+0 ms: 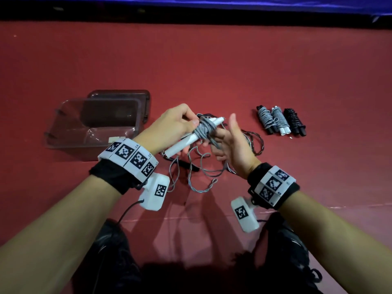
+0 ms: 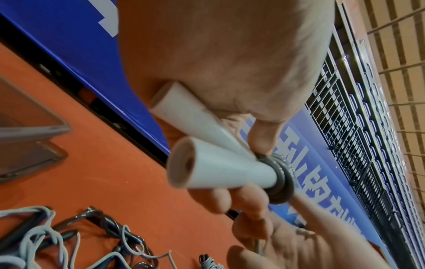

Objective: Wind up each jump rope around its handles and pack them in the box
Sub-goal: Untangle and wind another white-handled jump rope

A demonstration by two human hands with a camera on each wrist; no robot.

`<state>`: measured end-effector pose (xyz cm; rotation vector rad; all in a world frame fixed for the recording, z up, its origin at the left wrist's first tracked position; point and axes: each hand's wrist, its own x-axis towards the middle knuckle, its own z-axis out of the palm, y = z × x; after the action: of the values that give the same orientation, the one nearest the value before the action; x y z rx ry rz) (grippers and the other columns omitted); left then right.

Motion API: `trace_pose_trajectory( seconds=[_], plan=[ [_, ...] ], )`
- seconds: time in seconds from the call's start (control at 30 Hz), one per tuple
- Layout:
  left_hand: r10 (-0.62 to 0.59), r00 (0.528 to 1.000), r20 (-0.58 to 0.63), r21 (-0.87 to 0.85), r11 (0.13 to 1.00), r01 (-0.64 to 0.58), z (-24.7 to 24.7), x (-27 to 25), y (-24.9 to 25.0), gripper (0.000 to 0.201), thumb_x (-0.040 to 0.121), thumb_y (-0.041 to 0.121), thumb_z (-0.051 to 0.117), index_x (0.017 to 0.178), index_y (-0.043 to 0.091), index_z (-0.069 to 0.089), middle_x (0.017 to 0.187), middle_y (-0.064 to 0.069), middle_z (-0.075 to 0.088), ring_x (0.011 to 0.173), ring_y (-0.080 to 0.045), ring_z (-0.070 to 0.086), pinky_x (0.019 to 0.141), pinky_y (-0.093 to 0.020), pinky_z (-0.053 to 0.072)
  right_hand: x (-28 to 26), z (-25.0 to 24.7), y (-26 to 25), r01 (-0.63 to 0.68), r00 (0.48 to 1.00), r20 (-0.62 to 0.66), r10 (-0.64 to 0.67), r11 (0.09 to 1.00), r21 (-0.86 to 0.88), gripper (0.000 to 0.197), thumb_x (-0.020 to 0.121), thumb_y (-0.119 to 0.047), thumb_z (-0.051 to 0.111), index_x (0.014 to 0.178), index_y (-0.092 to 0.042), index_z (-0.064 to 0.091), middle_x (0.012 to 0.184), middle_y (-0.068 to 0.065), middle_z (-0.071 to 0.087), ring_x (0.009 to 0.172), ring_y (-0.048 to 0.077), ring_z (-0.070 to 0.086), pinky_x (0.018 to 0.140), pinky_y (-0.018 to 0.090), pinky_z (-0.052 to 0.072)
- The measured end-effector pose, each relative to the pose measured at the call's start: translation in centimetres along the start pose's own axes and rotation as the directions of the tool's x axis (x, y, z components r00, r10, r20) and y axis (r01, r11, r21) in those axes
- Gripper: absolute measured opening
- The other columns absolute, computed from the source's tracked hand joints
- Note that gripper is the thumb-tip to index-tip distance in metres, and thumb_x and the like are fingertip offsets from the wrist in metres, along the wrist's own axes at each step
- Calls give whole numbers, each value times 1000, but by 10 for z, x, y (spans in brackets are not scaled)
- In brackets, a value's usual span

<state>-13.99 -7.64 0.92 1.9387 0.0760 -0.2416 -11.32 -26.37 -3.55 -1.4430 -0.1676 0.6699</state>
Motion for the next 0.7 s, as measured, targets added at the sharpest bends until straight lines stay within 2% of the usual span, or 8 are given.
trace_pose_trajectory(
  seconds=[0.03, 0.1, 0.2, 0.27, 0.33, 0.47, 0.57, 0.7],
  plan=[
    [4, 1000, -30, 32, 999, -3, -1, 0, 0, 12, 103, 26, 58, 98, 16, 55, 66, -20, 70, 54, -37, 65, 46, -32, 50, -3, 5, 1, 88, 996, -18, -91, 988, -128, 62, 87, -74, 49, 85, -15, 64, 69, 6, 46, 54, 10, 27, 53, 27, 17],
    [21, 998, -67, 68, 998, -17, -1, -1, 0, 11, 105, 26, 56, 97, 18, 56, 65, -15, 71, 50, -28, 66, 42, -26, 47, -6, 11, 5, 243, 962, -49, -270, 920, -306, 46, 95, -44, 68, 67, -9, 54, 61, 1, 35, 55, 9, 29, 54, 23, 25],
    [34, 996, -79, 83, 996, -28, 2, -1, -1, 11, 105, 28, 56, 98, 20, 57, 64, -14, 70, 44, -17, 62, 40, -21, 44, -8, 11, 4, 261, 954, -85, -288, 935, -242, 43, 96, -20, 70, 55, -16, 58, 53, -10, 33, 50, 5, 27, 50, 17, 25],
    [38, 996, -81, 82, 996, -31, 2, -2, 0, 10, 105, 29, 56, 101, 19, 59, 63, -10, 70, 44, -15, 62, 41, -21, 45, -7, 9, 0, 212, 969, -78, -234, 953, -216, 33, 95, -19, 70, 65, -6, 69, 50, -14, 37, 46, 2, 28, 48, 12, 25],
    [32, 998, -61, 50, 998, -29, 0, -2, -1, 9, 104, 29, 57, 105, 21, 60, 62, -3, 70, 48, -16, 64, 46, -24, 48, -7, 9, -5, 189, 974, -76, -211, 955, -230, 31, 95, -18, 70, 68, -2, 69, 46, -16, 39, 42, 2, 31, 47, 10, 26],
    [35, 997, 76, -88, 996, -28, -4, 0, -4, 21, 94, 26, 68, 112, 30, 57, 77, -12, 73, 69, -29, 70, 70, -51, 58, -5, 6, -11, 200, 970, -99, -223, 959, -199, 11, 96, -10, 67, 91, -4, 74, 50, -17, 59, 46, -5, 49, 51, 6, 37],
    [41, 989, 143, -186, 982, -13, -5, -2, -5, 27, 101, 6, 61, 115, 28, 54, 83, -13, 68, 77, -34, 66, 67, -49, 61, -2, 3, -7, 177, 972, -131, -196, 973, -146, 10, 94, -15, 70, 86, -11, 75, 57, -15, 64, 49, -5, 52, 52, 7, 39],
    [-4, 979, 204, -170, 985, 40, -7, -1, -7, 26, 104, 13, 57, 120, 33, 52, 74, 0, 68, 69, -32, 69, 68, -51, 59, 0, 1, 0, 166, 973, -142, -182, 979, -119, 8, 90, -17, 74, 86, -11, 77, 64, -14, 68, 57, -4, 56, 59, 10, 42]
  ],
)
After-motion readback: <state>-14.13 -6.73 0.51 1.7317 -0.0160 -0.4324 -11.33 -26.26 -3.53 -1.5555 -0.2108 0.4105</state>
